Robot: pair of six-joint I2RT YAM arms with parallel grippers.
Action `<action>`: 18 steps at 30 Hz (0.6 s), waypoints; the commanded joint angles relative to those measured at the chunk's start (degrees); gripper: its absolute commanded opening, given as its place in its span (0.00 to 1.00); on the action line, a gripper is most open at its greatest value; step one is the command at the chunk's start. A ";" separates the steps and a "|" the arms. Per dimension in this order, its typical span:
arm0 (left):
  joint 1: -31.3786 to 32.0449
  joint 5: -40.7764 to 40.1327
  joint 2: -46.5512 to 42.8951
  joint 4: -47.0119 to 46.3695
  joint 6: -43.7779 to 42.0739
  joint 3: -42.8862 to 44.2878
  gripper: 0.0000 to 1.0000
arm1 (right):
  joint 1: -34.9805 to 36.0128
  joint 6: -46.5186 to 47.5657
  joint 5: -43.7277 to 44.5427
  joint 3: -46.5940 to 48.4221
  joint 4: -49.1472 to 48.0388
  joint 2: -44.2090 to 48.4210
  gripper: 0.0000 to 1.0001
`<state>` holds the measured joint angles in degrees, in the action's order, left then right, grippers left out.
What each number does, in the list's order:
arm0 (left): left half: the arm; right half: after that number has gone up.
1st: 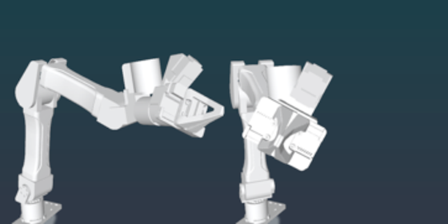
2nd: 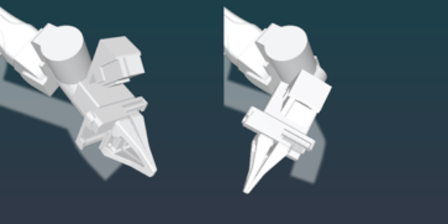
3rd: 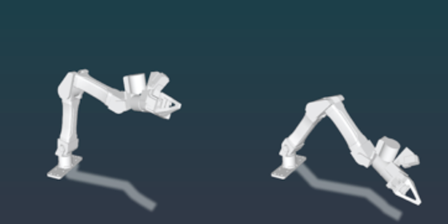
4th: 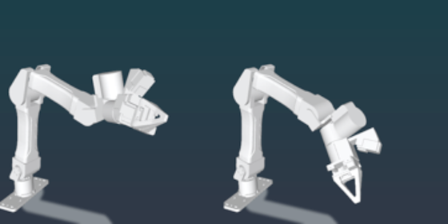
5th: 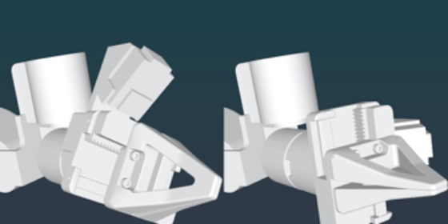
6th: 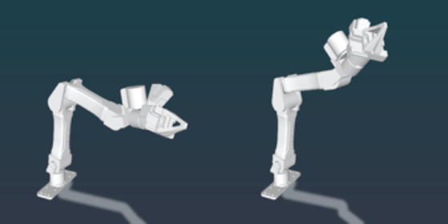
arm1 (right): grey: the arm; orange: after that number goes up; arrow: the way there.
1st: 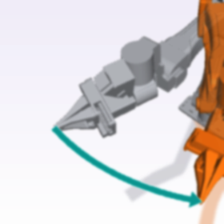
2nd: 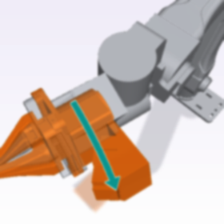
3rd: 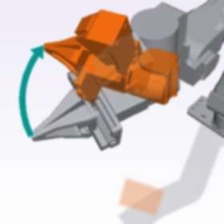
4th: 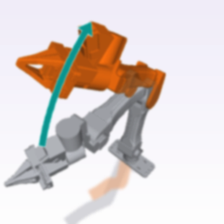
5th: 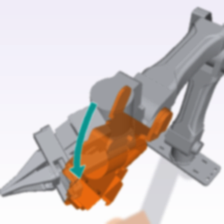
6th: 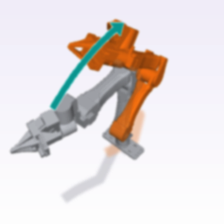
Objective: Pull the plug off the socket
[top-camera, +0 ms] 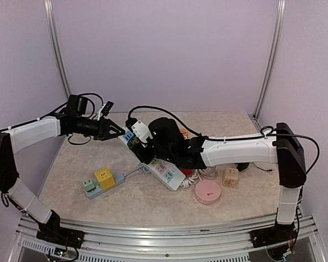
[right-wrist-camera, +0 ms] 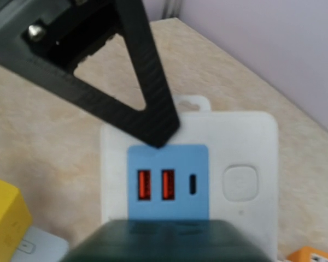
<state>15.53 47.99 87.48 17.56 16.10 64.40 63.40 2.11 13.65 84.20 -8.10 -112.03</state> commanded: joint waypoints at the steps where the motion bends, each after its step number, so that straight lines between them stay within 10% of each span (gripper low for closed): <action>1: -0.59 1.62 0.54 -1.65 -0.74 -0.42 0.08 | 3.16 5.24 8.42 4.53 3.56 -1.70 0.00; 18: -1.03 2.11 -0.15 -1.98 -0.63 -0.68 0.08 | 1.32 0.24 2.39 1.08 -1.12 1.30 0.00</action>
<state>14.79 49.52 87.50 17.15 15.42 64.38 65.45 5.19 20.01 87.02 -6.09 -113.56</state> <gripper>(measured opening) 0.319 0.599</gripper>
